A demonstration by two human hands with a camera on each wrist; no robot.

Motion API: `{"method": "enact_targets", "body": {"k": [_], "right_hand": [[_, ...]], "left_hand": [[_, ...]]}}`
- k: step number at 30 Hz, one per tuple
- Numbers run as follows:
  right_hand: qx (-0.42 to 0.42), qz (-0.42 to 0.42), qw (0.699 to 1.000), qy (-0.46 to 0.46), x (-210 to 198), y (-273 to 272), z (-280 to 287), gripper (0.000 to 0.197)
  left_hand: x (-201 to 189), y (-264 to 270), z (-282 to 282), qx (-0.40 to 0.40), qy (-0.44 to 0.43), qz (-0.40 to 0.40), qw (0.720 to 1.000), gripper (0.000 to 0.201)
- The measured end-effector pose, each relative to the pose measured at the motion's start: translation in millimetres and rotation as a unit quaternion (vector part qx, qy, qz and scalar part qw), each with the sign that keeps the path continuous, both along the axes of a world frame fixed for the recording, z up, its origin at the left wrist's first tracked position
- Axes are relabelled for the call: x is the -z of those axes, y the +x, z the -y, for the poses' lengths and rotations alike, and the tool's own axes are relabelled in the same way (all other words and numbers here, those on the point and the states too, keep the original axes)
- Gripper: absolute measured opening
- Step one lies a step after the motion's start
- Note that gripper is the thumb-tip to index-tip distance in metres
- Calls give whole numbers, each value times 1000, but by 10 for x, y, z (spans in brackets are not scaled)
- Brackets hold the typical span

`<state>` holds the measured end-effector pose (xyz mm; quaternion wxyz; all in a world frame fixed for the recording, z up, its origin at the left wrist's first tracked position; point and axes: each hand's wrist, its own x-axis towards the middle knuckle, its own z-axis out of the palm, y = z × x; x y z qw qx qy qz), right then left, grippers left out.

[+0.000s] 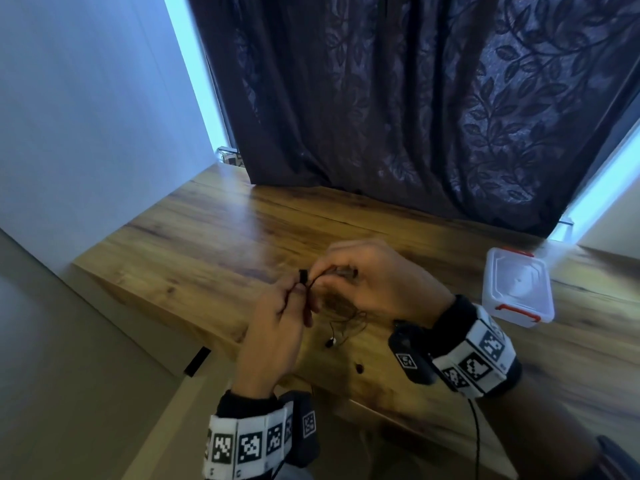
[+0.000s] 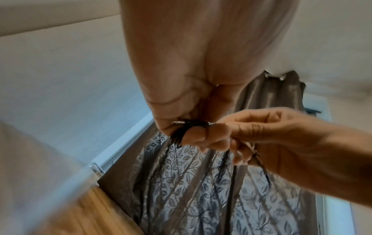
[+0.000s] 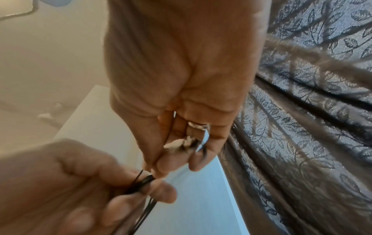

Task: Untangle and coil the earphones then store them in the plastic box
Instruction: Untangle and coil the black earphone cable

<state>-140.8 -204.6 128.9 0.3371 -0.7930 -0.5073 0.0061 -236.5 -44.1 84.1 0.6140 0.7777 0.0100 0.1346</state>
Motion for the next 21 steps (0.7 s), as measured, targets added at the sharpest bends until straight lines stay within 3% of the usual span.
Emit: {"method": "enact_targets", "body": {"k": [5,9,13,17,21], "right_hand": [[57,-8,994,94,-13,181,-42,15],[86,-171,971,141,220,119,-140,18],[35,-282,949,136,542,-143,-265,34],[49,-274,958,68,670,-362,-276,27],[37,-206,978,19,603,-492,-239,25]], "left_hand": [[-51,-34,-51,64,-128,-7,990,34],[-64,-29,-106,93,-265,50,958,33],[-82,-34,-96,61,-309,79,946,32],[-79,-9,-110,-1,-342,87,936,35],[-57,27,-94,-73,-287,88,951,28]]}}
